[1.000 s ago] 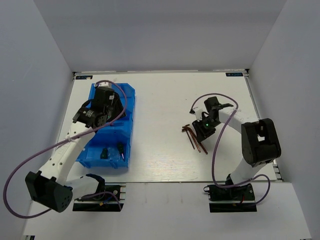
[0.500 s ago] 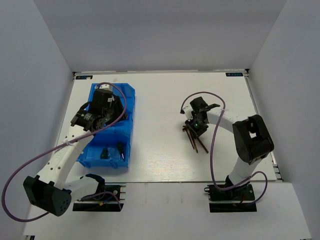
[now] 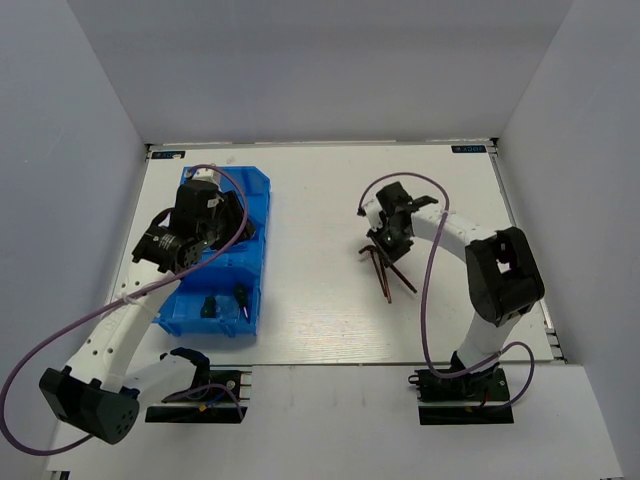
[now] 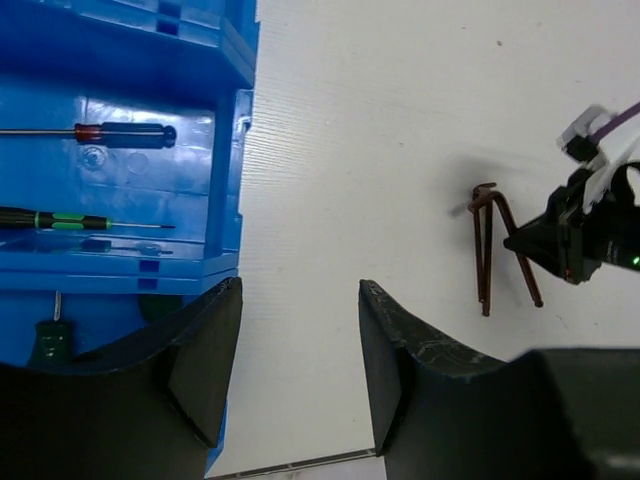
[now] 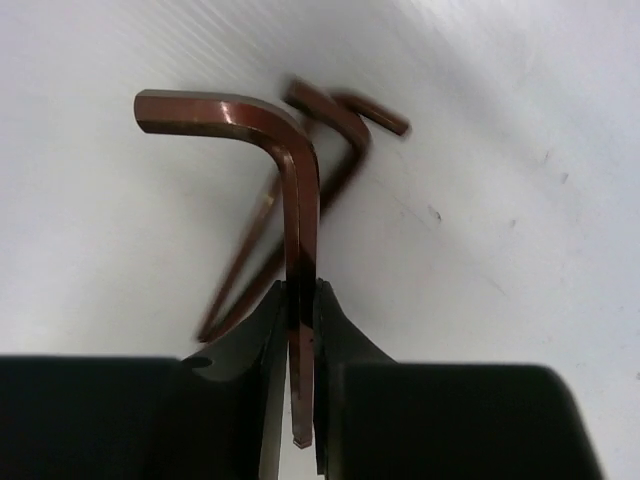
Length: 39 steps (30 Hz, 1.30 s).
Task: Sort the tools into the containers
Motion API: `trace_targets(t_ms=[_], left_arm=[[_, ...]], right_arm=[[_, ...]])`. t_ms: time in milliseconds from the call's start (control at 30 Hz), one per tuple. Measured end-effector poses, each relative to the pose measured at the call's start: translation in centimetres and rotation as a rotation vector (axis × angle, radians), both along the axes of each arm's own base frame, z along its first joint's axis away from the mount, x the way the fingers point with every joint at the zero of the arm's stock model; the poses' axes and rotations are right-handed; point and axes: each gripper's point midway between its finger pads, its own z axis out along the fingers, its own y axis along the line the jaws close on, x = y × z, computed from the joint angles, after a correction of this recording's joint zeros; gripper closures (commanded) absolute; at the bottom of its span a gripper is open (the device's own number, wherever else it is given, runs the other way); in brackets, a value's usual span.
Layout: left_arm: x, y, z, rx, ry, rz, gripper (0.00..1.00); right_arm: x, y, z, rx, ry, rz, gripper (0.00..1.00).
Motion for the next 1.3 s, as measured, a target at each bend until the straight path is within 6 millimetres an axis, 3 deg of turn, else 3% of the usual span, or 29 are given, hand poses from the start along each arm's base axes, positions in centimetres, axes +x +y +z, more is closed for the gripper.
trace_targets(t_ms=[67, 267, 367, 467, 600, 667, 833, 1133, 1300], left_arm=[[0.0, -0.3, 0.4, -0.017, -0.013, -0.015, 0.39], [0.0, -1.4, 1.5, -0.067, -0.065, -0.066, 0.39], [-0.4, -1.6, 2.3, -0.085, -0.101, -0.087, 0.39], [-1.0, -1.4, 3.9, -0.104, -0.161, -0.095, 0.39], [-2.1, -0.9, 5.8, -0.122, -0.227, -0.096, 0.39], [-2.3, -0.8, 6.3, -0.125, -0.244, -0.094, 0.39], [-2.9, -0.4, 7.0, -0.138, -0.267, -0.079, 0.39], [-4.1, 0.0, 5.6, -0.158, -0.238, -0.057, 0.39], [-4.3, 0.1, 5.2, -0.159, -0.222, -0.053, 0.39]], right_arm=[[0.7, 2.1, 2.5, 0.100, 0.015, 0.035, 1.00], [4.7, 10.8, 12.7, 0.406, -0.079, 0.223, 1.00], [8.0, 16.0, 15.5, 0.528, -0.124, 0.305, 1.00], [9.7, 20.3, 15.5, 0.646, -0.131, 0.367, 1.00], [10.7, 24.9, 13.3, 0.757, -0.120, 0.395, 1.00], [12.2, 27.4, 12.5, 0.804, -0.156, 0.393, 1.00], [16.5, 33.3, 13.4, 0.919, -0.349, 0.401, 1.00], [17.1, 38.2, 19.0, 1.026, -0.659, 0.491, 1.00], [15.8, 40.7, 20.2, 1.060, -0.766, 0.549, 1.00]])
